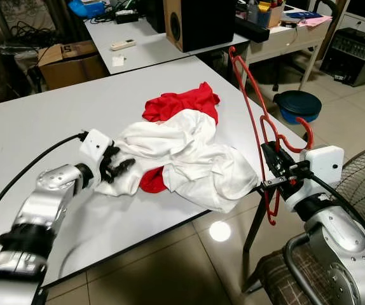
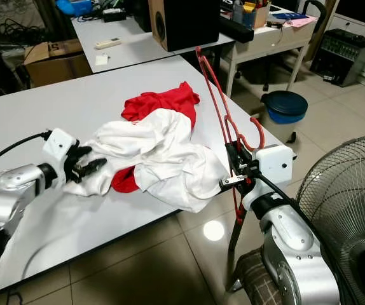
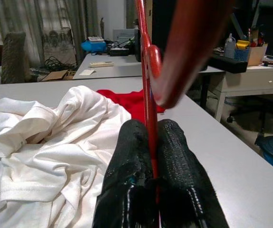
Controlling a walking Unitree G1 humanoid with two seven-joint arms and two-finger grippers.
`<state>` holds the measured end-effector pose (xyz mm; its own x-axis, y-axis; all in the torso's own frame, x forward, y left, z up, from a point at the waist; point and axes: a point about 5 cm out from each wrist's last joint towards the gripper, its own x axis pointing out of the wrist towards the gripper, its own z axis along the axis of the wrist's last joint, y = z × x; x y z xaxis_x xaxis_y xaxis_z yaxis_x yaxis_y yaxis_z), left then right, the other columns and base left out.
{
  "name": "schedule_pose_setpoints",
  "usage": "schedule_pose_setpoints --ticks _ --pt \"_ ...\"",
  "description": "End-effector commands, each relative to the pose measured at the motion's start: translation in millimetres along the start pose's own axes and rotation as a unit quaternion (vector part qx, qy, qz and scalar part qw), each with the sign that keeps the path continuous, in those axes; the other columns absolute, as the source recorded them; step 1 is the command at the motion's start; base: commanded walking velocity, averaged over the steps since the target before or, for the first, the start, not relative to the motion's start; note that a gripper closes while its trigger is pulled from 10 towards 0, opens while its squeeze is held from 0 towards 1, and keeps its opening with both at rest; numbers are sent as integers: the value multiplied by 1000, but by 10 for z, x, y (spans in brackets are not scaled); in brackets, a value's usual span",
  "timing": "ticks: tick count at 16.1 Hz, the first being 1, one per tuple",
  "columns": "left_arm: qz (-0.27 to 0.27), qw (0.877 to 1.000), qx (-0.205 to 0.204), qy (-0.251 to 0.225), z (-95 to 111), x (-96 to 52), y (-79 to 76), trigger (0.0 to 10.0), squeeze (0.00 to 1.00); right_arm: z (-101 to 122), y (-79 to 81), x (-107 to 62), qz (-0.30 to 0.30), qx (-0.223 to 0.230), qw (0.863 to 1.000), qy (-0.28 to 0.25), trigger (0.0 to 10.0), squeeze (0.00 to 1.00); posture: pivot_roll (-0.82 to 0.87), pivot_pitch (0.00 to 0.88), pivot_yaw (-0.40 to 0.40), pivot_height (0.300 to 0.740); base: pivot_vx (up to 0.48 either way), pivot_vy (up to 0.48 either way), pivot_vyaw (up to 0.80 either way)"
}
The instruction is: Hang hanger
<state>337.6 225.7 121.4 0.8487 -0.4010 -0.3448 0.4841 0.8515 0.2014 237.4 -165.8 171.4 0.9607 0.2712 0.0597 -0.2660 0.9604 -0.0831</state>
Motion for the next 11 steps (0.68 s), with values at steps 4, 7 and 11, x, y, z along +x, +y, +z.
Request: schedule_pose_setpoints --ticks 4,7,11 --pt "54 999 -2 -2 -40 21 125 0 0 45 -15 8 3 -3 1000 -4 10000 0 -101 0 72 740 0 0 0" --pt "39 999 -4 -10 -54 104 47 0 0 44 2 41 13 -5 1000 -4 10000 0 -94 0 58 740 0 0 0" --pt "24 999 -8 -34 17 181 -13 0 0 54 13 62 18 -6 1000 -6 10000 0 -99 0 65 740 0 0 0"
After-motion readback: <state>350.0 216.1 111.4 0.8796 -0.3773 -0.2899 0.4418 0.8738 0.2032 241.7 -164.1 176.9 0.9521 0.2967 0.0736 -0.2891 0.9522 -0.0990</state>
